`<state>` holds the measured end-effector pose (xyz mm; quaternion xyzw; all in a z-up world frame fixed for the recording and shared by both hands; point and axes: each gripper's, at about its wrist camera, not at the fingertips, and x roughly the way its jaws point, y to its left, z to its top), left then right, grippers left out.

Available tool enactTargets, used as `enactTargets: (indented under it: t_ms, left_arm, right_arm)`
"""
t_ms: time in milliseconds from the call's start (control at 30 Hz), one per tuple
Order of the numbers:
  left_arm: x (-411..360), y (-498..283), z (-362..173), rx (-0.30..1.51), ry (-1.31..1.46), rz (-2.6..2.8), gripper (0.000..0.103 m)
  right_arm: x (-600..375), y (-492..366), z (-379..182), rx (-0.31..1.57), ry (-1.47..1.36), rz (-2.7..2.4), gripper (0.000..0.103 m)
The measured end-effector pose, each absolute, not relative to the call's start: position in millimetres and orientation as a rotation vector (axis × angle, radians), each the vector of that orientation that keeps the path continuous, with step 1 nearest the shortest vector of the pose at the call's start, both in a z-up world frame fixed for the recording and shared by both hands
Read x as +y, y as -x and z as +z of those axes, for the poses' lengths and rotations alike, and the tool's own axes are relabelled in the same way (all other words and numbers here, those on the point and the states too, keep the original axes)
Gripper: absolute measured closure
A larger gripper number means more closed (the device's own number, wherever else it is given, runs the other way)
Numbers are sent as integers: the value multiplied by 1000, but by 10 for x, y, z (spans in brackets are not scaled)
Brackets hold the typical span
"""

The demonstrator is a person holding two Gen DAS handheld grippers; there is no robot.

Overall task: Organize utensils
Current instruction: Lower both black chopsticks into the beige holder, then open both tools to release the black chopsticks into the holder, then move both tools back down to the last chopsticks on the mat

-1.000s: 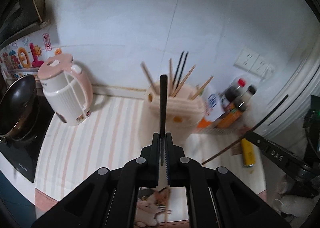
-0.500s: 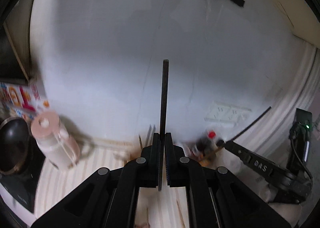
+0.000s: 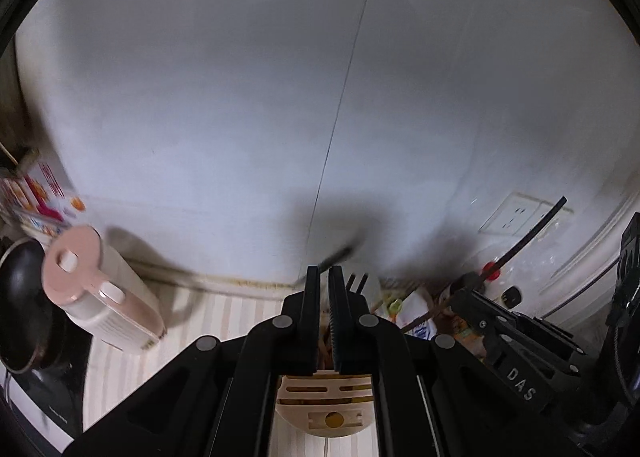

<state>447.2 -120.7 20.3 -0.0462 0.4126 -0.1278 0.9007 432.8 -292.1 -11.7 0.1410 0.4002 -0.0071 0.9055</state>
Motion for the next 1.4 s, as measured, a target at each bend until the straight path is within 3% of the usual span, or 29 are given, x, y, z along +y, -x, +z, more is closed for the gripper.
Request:
enactTargets:
  t_ms: [433, 567, 600, 633, 667, 733, 767, 833, 933, 1067, 1200, 1400]
  left_arm:
    - [-1056, -4578, 82, 882, 143, -265, 101]
    - [-982, -4494, 112, 865, 102, -186, 94]
    - [-961, -4470, 113, 865, 85, -156, 91]
    - [-946, -4446, 116, 866, 73, -132, 77]
    - [-912, -4408, 123, 860, 67, -110, 51]
    - [-831, -4316, 147, 833, 79, -97, 23]
    - [-791, -4254, 165, 812, 87, -90, 18]
    - [-747, -4159, 168, 793, 81, -67, 17]
    - [-732, -3995, 111, 782, 52, -40, 0]
    - [-748, -3716, -101, 805, 33, -50, 0]
    - [-868, -3451, -525, 869, -19, -60, 0]
    - [-1259, -3196, -1605, 1101, -154, -84, 0]
  right_arm:
    - [-2912, -4588, -516, 932, -266, -21, 98]
    - [-2837, -4688, -676, 1027, -233, 19, 97]
    - [-2841, -4676, -681, 1027, -233, 17, 95]
    - [-2848, -4652, -671, 1020, -236, 14, 87]
    - [-2876, -4608, -642, 1005, -249, 8, 73]
    - [-2939, -4504, -563, 974, -281, 0, 60]
    - [-2978, -4427, -506, 949, -290, -7, 59]
    - [-3056, -4270, -401, 906, -291, -34, 59]
    - [-3197, -3963, -309, 856, -308, -72, 58]
    - [-3342, -3545, -459, 863, -319, -130, 48]
    - [-3448, -3241, -1017, 989, -333, -169, 48]
    - [-3594, -2914, -2212, 1239, -364, -236, 48]
